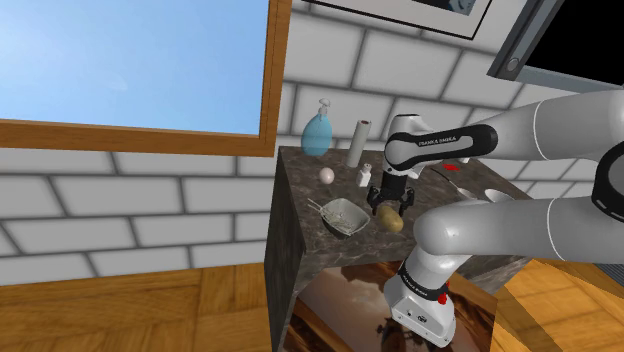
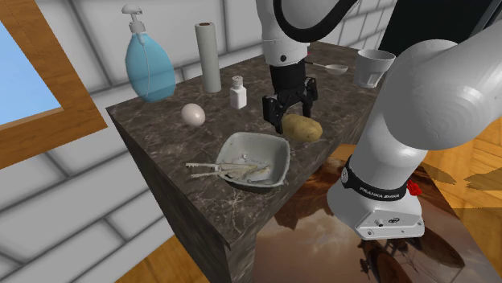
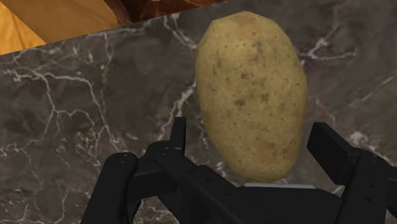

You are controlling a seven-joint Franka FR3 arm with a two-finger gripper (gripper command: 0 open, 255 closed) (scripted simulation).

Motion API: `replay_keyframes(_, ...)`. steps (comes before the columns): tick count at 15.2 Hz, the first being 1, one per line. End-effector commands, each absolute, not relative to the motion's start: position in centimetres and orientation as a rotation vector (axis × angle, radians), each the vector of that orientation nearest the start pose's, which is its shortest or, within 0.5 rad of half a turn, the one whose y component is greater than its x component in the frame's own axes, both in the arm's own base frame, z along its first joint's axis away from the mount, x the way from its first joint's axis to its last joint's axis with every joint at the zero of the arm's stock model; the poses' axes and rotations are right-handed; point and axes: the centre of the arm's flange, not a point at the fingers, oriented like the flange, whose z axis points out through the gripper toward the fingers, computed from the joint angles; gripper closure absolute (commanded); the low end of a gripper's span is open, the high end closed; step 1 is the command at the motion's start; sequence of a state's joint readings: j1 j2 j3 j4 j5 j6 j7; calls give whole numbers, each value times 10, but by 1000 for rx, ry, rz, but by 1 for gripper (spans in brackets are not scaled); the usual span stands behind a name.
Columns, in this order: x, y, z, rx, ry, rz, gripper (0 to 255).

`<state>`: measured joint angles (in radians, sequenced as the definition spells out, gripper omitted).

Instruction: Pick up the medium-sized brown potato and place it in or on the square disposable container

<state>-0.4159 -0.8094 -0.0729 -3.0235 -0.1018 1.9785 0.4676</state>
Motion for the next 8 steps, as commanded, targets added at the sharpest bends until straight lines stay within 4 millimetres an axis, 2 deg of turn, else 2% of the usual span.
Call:
replay_keyframes(1,217,-116,321,-2858,1338,373,0)
replay_keyframes(2,217,-116,321,-2858,1338,373,255)
replay_keyframes(8,217,-115,321,-2858,1338,373,255)
